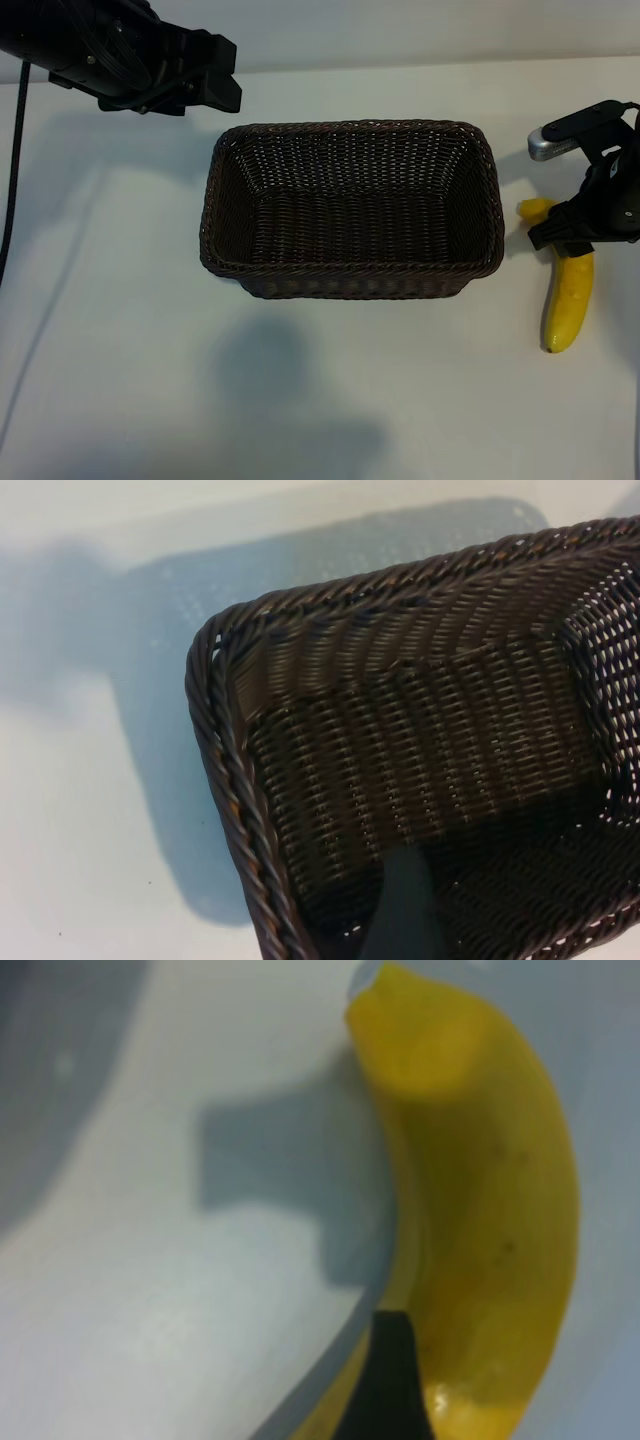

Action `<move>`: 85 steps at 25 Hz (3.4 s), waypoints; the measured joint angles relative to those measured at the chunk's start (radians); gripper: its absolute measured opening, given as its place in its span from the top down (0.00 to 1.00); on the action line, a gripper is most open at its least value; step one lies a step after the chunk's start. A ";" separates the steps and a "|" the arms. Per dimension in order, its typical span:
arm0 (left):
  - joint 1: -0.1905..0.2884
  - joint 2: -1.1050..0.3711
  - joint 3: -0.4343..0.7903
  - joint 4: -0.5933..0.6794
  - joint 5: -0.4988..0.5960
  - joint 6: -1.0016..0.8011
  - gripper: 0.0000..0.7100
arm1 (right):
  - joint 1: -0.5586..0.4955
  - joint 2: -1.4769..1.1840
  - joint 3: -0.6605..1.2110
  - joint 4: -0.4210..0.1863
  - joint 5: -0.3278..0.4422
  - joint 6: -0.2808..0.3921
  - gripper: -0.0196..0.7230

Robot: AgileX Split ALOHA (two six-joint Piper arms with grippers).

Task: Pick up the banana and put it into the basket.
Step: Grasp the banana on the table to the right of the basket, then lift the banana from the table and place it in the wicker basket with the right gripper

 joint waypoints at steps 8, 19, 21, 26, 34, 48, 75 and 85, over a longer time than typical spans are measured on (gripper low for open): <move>0.000 0.000 0.000 0.000 -0.007 0.000 0.17 | 0.001 0.025 -0.001 0.026 0.001 -0.021 0.19; 0.000 0.000 0.000 0.000 -0.009 0.000 0.17 | 0.001 0.088 -0.001 0.044 -0.024 -0.024 0.19; 0.000 0.000 0.000 0.000 -0.010 0.000 0.17 | 0.001 0.103 -0.001 0.045 -0.027 -0.024 0.19; 0.000 0.000 0.000 0.000 -0.017 0.003 0.17 | 0.001 0.107 -0.002 0.056 -0.030 -0.024 0.36; 0.000 0.000 0.000 0.000 -0.026 0.003 0.17 | 0.001 0.115 -0.033 0.055 0.002 0.002 0.43; 0.000 0.000 0.000 0.000 -0.038 0.003 0.17 | 0.001 0.036 -0.266 0.007 0.253 0.006 0.43; 0.000 0.000 0.000 0.000 -0.040 0.003 0.17 | 0.166 -0.036 -0.353 0.121 0.345 -0.141 0.43; 0.000 0.000 0.000 0.000 -0.040 0.003 0.17 | 0.358 -0.036 -0.353 0.123 0.279 -0.232 0.43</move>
